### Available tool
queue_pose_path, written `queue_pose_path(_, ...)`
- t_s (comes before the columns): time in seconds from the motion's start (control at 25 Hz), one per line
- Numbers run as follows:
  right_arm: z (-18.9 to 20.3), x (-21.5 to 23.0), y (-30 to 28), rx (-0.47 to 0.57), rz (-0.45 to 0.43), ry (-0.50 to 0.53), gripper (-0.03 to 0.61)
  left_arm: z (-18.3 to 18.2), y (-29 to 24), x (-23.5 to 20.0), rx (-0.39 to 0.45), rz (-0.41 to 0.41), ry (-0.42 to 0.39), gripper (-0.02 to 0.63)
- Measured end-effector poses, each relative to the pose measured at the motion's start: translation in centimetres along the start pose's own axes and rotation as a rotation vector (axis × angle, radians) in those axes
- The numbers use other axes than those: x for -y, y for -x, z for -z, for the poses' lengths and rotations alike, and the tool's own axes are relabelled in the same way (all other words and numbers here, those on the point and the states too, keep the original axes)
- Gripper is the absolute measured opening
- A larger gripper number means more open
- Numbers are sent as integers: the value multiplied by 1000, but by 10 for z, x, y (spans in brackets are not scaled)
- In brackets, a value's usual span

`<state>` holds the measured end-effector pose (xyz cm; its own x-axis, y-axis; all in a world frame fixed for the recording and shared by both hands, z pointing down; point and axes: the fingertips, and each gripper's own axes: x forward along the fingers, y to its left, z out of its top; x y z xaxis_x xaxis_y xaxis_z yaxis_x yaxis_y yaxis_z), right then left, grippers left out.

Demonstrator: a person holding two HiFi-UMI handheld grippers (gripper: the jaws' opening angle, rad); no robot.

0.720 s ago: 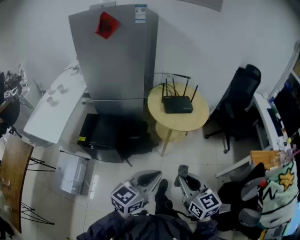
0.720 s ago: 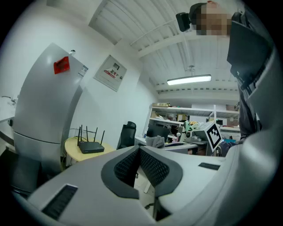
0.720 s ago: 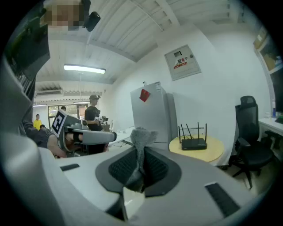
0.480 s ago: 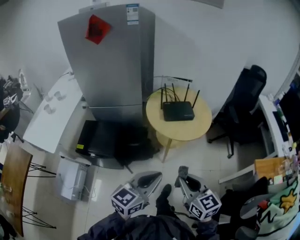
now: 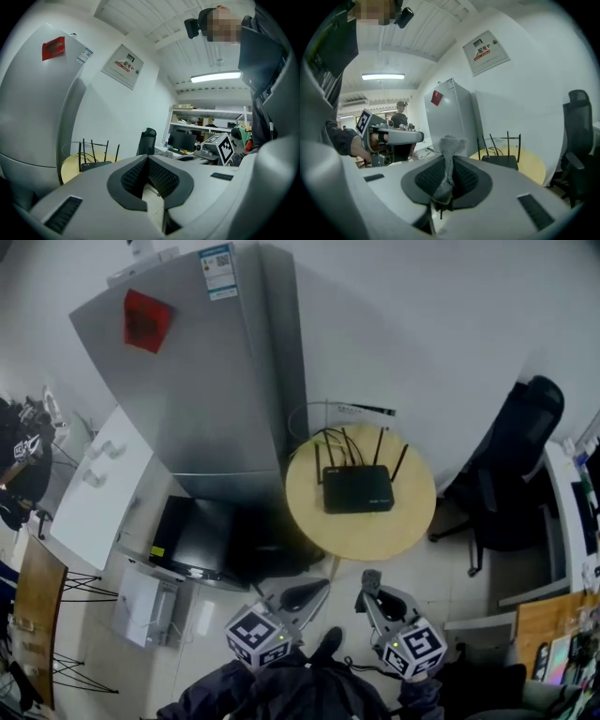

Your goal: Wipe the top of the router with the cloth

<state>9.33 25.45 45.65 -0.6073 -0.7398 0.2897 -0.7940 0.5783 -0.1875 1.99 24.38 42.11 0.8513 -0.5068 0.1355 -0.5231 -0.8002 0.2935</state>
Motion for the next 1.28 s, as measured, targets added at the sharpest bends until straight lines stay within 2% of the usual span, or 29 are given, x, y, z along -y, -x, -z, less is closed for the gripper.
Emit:
queue_pose_path(0.28,-17,50,-65,-25,-64,-10,69,-20,-42,-57,-7,-41,-10,-8)
queue_pose_path(0.48,-32,92,-133,-70,-81,1,69,-33,-71,-121,7,-65,15,-7)
queue_pose_path(0.72,-33,164,-232,-170,-31,-8,69,-50,-115,-209,1,-66,-2,-7)
queue_pose_path(1.0,-7,234,-344,-304,15,-103,69,-60,-150,-280,-32,-25,22,-8)
queue_pose_path(1.28,52,262,-425,-487,-8,-161,69,-58,-160,-312,-60,-39,74,-8)
